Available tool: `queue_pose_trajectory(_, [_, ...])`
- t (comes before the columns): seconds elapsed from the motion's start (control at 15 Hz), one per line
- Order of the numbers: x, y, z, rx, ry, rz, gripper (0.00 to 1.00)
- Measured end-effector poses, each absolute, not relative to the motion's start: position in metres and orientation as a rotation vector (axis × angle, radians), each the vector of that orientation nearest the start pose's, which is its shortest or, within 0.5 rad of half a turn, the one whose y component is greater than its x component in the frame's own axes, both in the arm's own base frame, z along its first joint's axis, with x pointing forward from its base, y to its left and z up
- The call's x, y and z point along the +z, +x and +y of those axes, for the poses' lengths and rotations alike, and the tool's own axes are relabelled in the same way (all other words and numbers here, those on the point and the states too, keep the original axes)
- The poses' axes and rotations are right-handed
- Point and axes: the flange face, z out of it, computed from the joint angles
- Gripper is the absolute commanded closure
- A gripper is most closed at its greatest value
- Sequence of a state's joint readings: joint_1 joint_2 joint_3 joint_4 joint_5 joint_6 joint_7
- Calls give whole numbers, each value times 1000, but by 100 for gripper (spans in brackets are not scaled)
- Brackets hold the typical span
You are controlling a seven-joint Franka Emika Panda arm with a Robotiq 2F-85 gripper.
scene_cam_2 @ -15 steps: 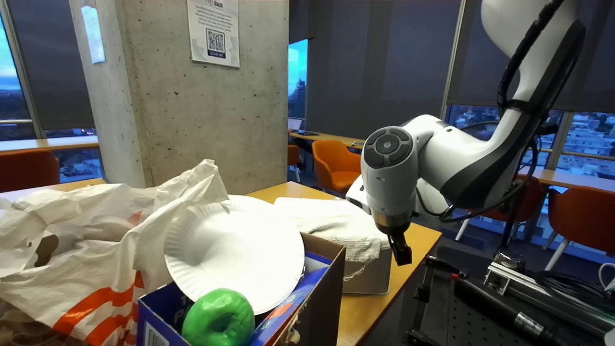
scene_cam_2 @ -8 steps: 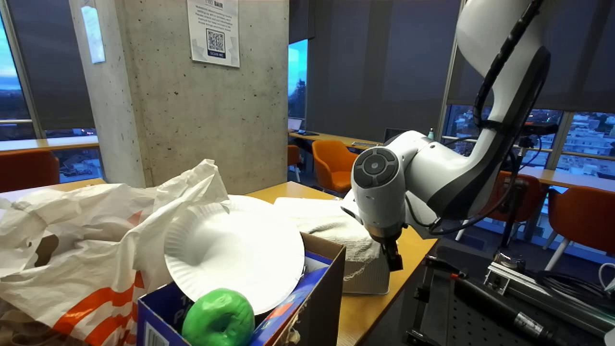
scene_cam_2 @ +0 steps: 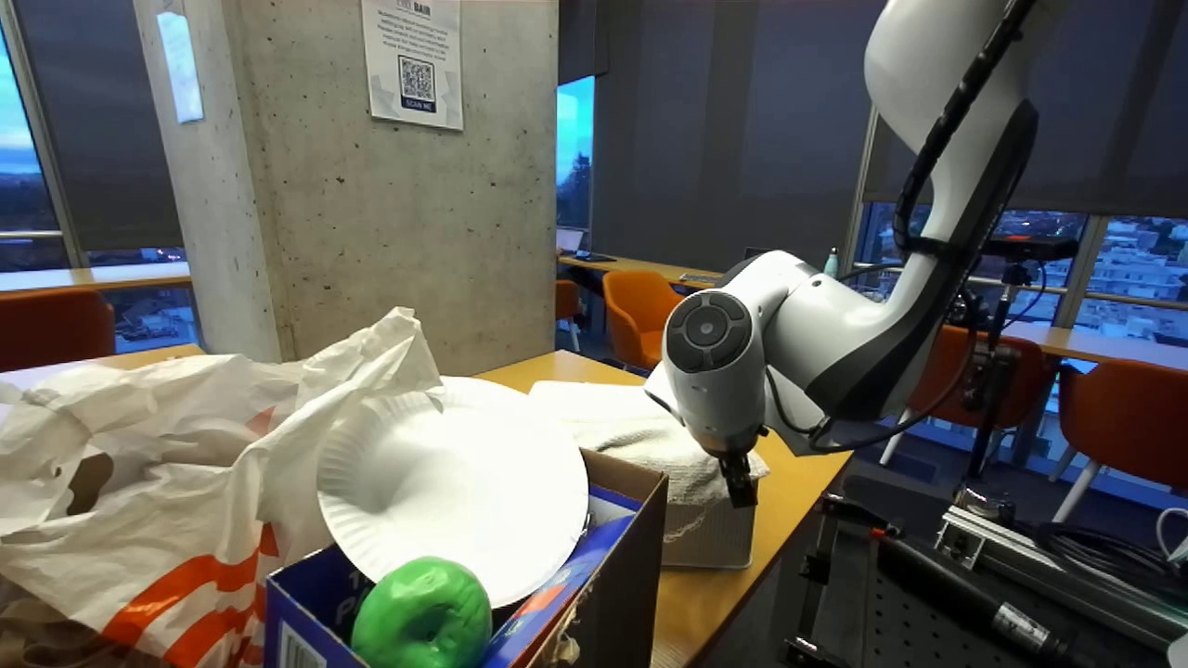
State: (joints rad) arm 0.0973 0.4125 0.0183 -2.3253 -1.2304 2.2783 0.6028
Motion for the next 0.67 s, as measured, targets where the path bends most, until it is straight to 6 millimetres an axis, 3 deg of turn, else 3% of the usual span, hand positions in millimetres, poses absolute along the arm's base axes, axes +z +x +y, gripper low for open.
queue_pose_trajectory(0.33, [141,478,50,-116,2219,664,0])
queue_pose_trajectory(0.67, [127,477,64,-120,2212,681,0])
